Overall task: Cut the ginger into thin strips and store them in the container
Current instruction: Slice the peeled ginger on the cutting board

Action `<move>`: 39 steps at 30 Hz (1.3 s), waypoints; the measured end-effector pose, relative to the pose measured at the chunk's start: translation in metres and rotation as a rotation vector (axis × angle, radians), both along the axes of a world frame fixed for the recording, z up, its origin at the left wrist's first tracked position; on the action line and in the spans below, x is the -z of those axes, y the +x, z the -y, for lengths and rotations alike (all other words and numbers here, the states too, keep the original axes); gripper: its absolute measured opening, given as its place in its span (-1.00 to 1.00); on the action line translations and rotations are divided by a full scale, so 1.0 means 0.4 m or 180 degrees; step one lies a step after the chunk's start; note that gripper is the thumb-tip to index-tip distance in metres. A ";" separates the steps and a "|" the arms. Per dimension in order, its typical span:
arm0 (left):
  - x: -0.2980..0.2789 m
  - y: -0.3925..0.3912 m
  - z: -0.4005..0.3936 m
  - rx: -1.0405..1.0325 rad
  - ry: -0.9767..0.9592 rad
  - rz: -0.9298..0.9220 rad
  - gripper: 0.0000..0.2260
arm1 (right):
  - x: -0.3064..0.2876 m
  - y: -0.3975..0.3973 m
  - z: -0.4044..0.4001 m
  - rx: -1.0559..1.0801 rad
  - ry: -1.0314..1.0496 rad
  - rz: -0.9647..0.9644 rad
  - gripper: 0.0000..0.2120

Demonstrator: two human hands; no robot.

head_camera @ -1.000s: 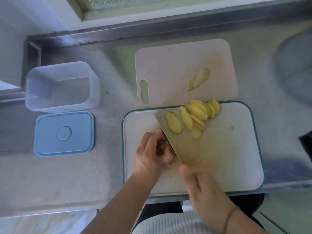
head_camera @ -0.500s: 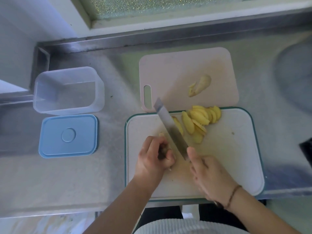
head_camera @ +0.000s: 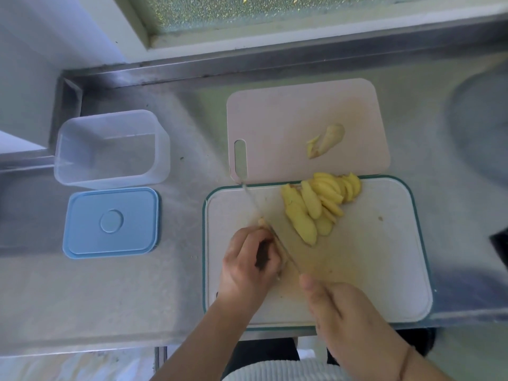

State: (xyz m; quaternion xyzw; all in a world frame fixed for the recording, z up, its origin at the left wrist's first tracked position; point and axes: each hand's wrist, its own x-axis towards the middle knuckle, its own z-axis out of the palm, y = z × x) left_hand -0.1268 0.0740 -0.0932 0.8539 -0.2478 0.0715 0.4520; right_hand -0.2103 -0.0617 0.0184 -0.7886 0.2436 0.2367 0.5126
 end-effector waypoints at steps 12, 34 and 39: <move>0.008 0.005 0.008 -0.0082 0.0237 0.0139 -0.79 | 0.009 -0.017 -0.025 -0.0052 -0.0316 0.0192 -0.44; 0.008 -0.006 0.010 0.0038 0.0497 0.0069 -0.84 | 0.009 -0.013 -0.011 0.0033 -0.0247 0.0090 -0.37; 0.011 -0.007 0.012 0.0016 0.0491 0.0058 -0.82 | 0.005 -0.003 -0.014 0.0001 -0.0247 0.0027 -0.38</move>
